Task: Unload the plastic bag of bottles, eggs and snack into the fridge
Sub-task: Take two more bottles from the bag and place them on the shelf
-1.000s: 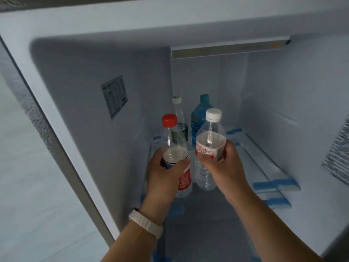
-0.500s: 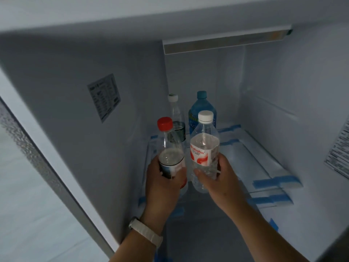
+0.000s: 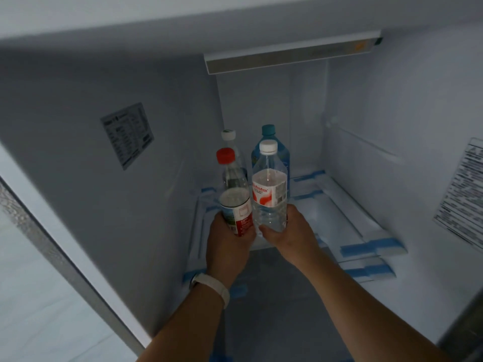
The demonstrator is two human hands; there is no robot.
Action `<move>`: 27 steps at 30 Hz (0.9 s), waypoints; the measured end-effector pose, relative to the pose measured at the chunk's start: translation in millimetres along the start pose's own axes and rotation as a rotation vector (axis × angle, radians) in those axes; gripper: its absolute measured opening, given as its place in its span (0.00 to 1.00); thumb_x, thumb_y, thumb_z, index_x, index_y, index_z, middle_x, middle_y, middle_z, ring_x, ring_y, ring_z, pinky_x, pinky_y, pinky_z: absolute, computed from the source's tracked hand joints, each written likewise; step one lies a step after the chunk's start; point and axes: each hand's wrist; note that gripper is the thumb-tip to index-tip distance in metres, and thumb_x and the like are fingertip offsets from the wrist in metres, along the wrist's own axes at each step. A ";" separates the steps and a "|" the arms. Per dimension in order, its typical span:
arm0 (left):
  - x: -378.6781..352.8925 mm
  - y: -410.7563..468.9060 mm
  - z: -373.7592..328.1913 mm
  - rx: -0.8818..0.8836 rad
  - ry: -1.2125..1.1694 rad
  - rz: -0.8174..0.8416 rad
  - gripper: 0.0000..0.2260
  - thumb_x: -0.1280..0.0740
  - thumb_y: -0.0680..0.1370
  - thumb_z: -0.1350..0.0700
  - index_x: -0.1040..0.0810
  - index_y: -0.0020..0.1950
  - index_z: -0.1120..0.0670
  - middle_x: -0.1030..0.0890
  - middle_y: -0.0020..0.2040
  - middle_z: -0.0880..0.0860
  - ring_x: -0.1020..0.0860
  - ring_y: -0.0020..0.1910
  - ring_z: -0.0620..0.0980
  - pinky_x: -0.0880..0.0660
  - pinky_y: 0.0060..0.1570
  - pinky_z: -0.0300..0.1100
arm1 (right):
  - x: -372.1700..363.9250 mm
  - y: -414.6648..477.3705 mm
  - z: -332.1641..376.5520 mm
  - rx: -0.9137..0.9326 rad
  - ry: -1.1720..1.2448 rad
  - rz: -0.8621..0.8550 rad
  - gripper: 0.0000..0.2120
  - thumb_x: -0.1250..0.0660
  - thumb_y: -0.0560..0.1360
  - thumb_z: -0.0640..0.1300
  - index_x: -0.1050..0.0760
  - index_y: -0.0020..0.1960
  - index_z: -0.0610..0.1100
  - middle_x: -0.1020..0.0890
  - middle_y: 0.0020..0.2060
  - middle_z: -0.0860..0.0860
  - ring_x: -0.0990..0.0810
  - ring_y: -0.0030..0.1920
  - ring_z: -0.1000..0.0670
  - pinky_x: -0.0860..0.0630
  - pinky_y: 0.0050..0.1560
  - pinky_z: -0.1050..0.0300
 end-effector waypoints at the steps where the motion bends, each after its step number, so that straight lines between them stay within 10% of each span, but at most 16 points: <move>1: -2.7 5.8 0.1 0.000 0.003 0.007 0.21 0.23 0.72 0.59 0.30 0.50 0.38 0.23 0.46 0.36 0.25 0.43 0.28 0.29 0.38 0.22 | -0.2 4.0 0.0 0.005 -0.005 -0.014 0.20 0.24 0.70 0.47 0.29 0.57 0.53 0.21 0.50 0.57 0.21 0.50 0.57 0.28 0.45 0.70; 16: -15.0 39.9 12.4 0.079 0.053 -0.001 0.21 0.23 0.72 0.57 0.24 0.62 0.52 0.20 0.51 0.43 0.24 0.45 0.33 0.27 0.41 0.25 | -4.6 36.8 -16.9 -0.028 -0.097 -0.018 0.22 0.24 0.69 0.49 0.25 0.61 0.48 0.18 0.52 0.56 0.20 0.51 0.60 0.24 0.49 0.69; 19: -13.3 33.8 6.8 0.141 0.043 -0.006 0.35 0.20 0.67 0.50 0.29 0.70 0.54 0.21 0.63 0.50 0.20 0.58 0.47 0.22 0.56 0.41 | 1.2 28.7 -14.6 -0.068 -0.134 -0.004 0.29 0.25 0.68 0.57 0.29 0.65 0.50 0.20 0.57 0.53 0.21 0.56 0.54 0.21 0.55 0.57; 22: -7.7 13.0 -3.5 0.171 0.018 -0.052 0.47 0.21 0.70 0.48 0.46 0.81 0.51 0.36 0.77 0.53 0.33 0.74 0.51 0.36 0.69 0.42 | 12.4 5.9 -1.0 -0.077 -0.209 0.005 0.33 0.27 0.72 0.55 0.36 0.71 0.48 0.25 0.63 0.48 0.25 0.61 0.50 0.26 0.60 0.54; 27: 10.4 -32.0 -1.9 0.036 0.105 -0.056 0.34 0.28 0.77 0.51 0.41 0.79 0.50 0.36 0.73 0.47 0.36 0.71 0.45 0.40 0.67 0.36 | 27.7 -35.1 18.0 0.055 -0.540 0.024 0.27 0.34 0.76 0.57 0.32 0.70 0.45 0.24 0.61 0.46 0.25 0.59 0.46 0.28 0.58 0.53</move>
Point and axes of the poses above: each hand's wrist, its own y-axis towards the middle knuckle, its own x-axis out of the back of the hand, z = x × y
